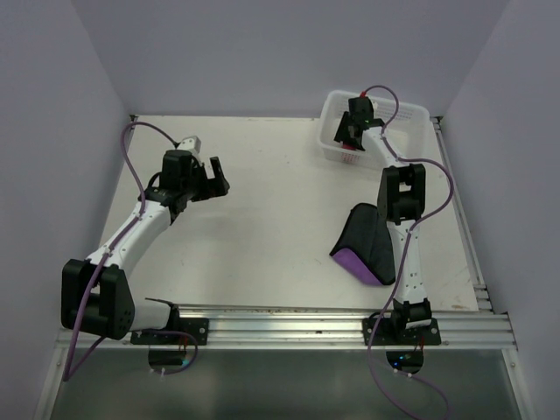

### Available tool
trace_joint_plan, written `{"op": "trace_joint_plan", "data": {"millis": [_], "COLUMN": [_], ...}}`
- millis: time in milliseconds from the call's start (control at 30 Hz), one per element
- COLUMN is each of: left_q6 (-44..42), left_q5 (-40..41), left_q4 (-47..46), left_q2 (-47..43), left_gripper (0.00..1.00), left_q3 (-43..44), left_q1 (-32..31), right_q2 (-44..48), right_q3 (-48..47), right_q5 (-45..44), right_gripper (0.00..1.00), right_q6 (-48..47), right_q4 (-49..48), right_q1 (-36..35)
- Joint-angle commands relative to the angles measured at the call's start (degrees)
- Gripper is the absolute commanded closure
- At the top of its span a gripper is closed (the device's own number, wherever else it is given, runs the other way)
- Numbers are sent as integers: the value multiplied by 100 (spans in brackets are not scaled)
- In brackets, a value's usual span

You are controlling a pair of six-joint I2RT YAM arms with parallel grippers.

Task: Roll the towels
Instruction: Place the rolled towel into the container, then move the towel to the center of the board

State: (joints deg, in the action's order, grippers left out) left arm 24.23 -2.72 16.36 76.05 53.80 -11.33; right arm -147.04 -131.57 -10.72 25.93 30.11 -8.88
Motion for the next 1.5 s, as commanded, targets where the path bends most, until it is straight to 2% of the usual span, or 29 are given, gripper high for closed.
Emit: {"op": "trace_joint_plan", "data": {"millis": [0,133,233,267,667,1000,1233,1467], "left_q6": [-146,-155,-182,-182,-208,-278,-243,-287], "left_q5": [-176,-237,-264,-281,-431,-396,-291,-282], "left_q4": [-186,-212,-177,-186,-203,-203,-238,-353], "left_q2": [15,-20,-20,-20,-117,-345,-573,-855], "left_gripper": [0,0,0,0,1,0,0,0], "left_q3": [148,148,148,157,166,157,131,34], "left_q1": [8,8,8,8,8,8,8,-44], "right_q2": [9,158,255,290,782,1687,2899,4823], "right_q3": [-255,-282,-387,-474,-546,-335,719,2712], "right_q5": [114,62,61,9,-220,-158,421,492], "right_gripper": [37,25,3,1,1,1,1,1], "right_q6": [8,-36,-71,-80,-299,-396,-378,-703], "right_q4": [294,347,469,504,804,839,681,-14], "right_q1": [27,27,45,45,62,71,10,-403]}}
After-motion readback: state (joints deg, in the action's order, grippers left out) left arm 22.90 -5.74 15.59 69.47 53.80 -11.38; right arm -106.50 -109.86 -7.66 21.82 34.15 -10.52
